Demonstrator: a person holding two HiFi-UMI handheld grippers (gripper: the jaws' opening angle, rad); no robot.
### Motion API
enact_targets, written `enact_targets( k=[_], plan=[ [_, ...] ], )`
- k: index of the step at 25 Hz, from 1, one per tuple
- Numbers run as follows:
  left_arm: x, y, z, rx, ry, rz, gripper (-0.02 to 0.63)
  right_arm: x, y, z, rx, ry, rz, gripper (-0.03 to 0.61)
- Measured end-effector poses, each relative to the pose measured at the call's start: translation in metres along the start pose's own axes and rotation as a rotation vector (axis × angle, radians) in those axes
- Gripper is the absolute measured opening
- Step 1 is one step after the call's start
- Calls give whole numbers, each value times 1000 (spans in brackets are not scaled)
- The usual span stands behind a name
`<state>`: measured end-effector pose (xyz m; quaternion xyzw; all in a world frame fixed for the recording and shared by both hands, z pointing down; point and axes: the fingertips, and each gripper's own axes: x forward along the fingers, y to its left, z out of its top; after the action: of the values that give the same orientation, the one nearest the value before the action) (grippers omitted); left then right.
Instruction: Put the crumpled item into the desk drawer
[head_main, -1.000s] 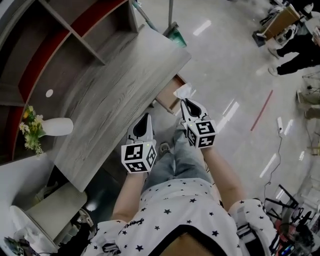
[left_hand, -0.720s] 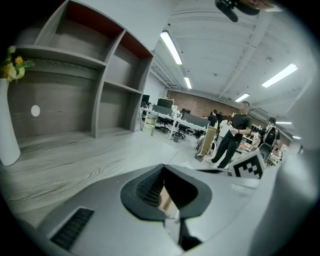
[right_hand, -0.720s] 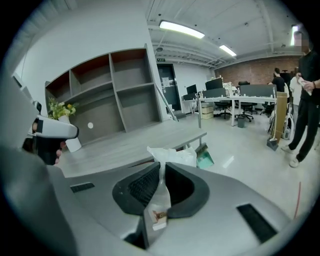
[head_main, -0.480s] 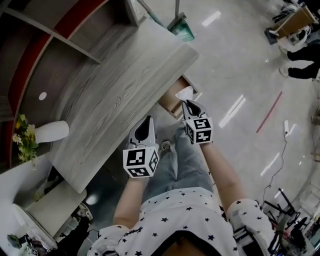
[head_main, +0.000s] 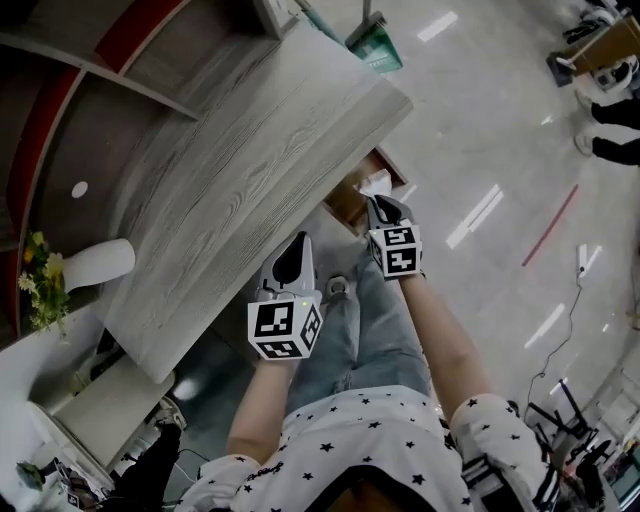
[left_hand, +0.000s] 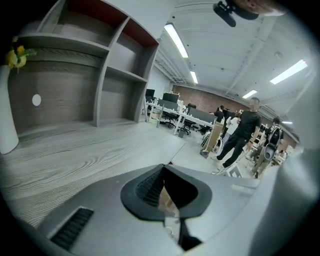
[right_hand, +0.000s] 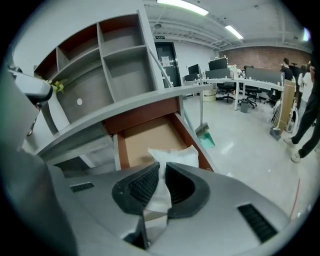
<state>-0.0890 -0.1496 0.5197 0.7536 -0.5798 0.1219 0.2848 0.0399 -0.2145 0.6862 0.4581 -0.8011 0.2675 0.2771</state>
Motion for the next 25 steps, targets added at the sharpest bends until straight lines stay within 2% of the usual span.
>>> enact_targets(
  k=[7,10,18,25],
  plan=[
    [-1,-3,-5,1,8,-3,12,7,0,0,-3,10,-7,52],
    [-2,-4,-6,-3,9,-7,12,8,1,2,-7,16,-9,151],
    [-12,-6,-3,-5,-4,-18,11,-6,8,8,-18,5,-25,150],
    [-29,-9,2,-2,-23,-34,11,-42,23,23,-16,-54,-38,141]
  ],
)
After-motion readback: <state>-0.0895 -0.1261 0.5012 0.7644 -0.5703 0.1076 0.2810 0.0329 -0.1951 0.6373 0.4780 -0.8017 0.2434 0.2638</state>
